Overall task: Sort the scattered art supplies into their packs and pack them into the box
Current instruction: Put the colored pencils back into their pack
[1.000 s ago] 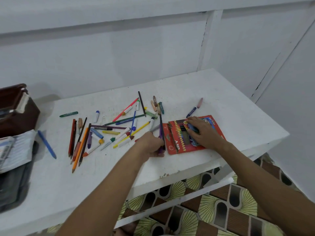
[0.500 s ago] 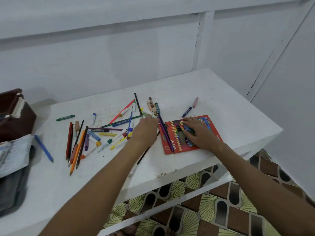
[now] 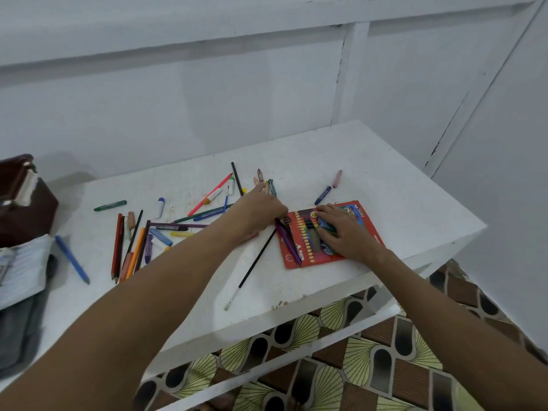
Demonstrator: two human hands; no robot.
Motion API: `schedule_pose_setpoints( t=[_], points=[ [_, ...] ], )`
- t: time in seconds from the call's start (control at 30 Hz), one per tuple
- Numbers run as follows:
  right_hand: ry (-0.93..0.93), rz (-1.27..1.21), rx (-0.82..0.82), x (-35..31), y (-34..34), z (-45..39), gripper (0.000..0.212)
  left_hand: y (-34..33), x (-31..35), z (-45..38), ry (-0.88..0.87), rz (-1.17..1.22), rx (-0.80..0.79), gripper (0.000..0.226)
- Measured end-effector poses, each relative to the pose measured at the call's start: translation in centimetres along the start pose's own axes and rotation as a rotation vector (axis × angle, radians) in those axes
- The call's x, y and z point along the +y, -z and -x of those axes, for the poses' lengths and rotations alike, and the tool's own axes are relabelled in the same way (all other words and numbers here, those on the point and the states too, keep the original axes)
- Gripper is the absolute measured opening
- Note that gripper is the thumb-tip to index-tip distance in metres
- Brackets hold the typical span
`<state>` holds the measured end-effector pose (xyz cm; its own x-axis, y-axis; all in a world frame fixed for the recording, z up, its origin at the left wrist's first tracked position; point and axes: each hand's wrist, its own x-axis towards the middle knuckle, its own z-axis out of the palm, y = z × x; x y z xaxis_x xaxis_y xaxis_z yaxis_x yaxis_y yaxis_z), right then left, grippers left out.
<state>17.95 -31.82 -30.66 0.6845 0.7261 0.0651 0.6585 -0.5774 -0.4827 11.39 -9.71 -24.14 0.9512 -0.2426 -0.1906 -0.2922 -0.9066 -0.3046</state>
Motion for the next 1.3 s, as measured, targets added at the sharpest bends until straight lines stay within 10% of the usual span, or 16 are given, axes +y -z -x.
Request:
schedule_pose_setpoints(
  t=[0.2,0.6,1.3],
  points=[
    [0.000,0.003,0.003,0.0,0.0,-0.1,0.050,0.2,-0.6,1.7,0.007,0.007,-0.052,0.034],
    [-0.018,-0.050,-0.027,-0.3,0.6,-0.2,0.050,-0.9,2.2,4.1,0.247,0.766,-0.007,0.028],
    [-0.035,0.029,-0.052,1.2,0.4,-0.5,0.053,-2.9,5.8,2.9,0.189,0.653,0.235,0.033]
  ],
)
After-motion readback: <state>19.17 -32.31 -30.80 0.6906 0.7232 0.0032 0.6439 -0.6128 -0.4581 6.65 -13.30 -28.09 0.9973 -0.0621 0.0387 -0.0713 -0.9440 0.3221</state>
